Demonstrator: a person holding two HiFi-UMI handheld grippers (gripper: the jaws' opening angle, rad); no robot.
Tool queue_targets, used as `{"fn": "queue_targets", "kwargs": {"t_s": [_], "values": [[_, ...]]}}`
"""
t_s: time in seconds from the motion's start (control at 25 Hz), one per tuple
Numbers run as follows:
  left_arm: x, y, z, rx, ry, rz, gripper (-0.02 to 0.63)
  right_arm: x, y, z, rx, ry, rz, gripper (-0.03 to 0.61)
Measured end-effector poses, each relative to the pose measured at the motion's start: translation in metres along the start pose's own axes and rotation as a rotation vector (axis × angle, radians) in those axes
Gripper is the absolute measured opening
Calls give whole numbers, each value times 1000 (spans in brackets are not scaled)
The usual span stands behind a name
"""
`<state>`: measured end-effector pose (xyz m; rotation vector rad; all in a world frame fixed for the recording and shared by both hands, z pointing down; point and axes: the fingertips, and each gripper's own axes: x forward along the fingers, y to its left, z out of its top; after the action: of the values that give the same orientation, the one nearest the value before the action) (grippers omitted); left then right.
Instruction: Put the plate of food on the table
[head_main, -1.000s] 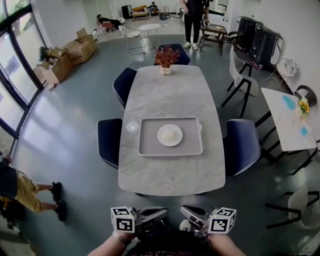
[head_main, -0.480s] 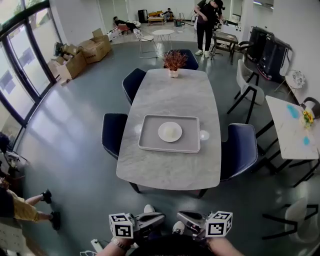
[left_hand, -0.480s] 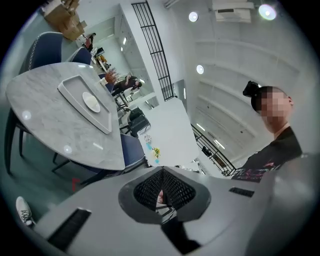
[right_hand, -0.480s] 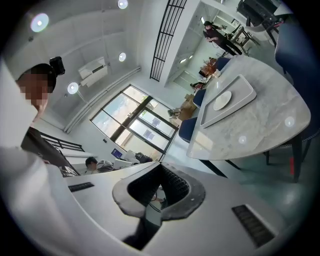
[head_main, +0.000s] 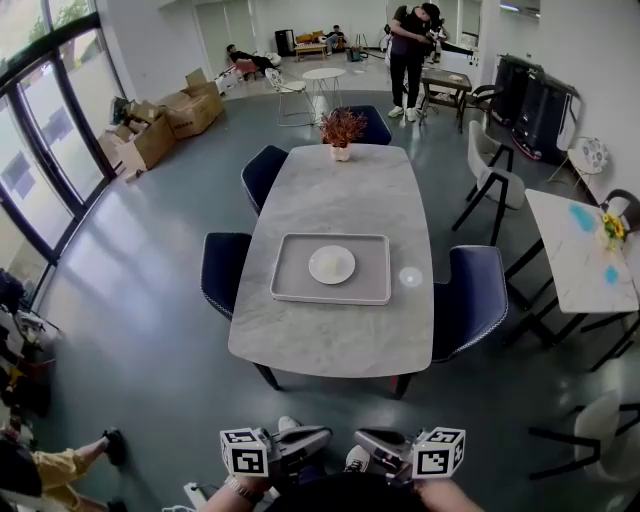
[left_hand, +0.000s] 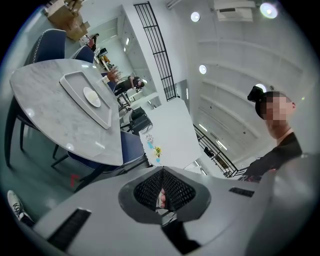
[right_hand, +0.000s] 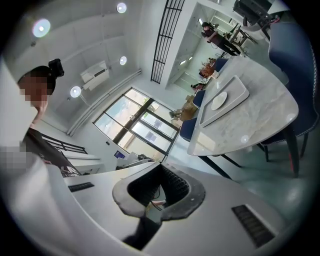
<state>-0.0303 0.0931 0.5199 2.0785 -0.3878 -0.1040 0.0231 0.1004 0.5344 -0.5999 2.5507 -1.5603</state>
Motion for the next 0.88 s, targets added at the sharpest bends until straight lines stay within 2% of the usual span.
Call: {"fn": "queue_targets", "kwargs": {"t_s": [0.12,0.6,0.88], "values": [[4,-1,-2,-14,-2,-4,8,-5,0,-5,14,-21,26,11],[7,-9,-14,8,4,-4,8,-15,1,-8,-1,-18,1,11],[-2,-17,-16,60,25,5,8,-6,5,-12,-3,-4,35,11]]}}
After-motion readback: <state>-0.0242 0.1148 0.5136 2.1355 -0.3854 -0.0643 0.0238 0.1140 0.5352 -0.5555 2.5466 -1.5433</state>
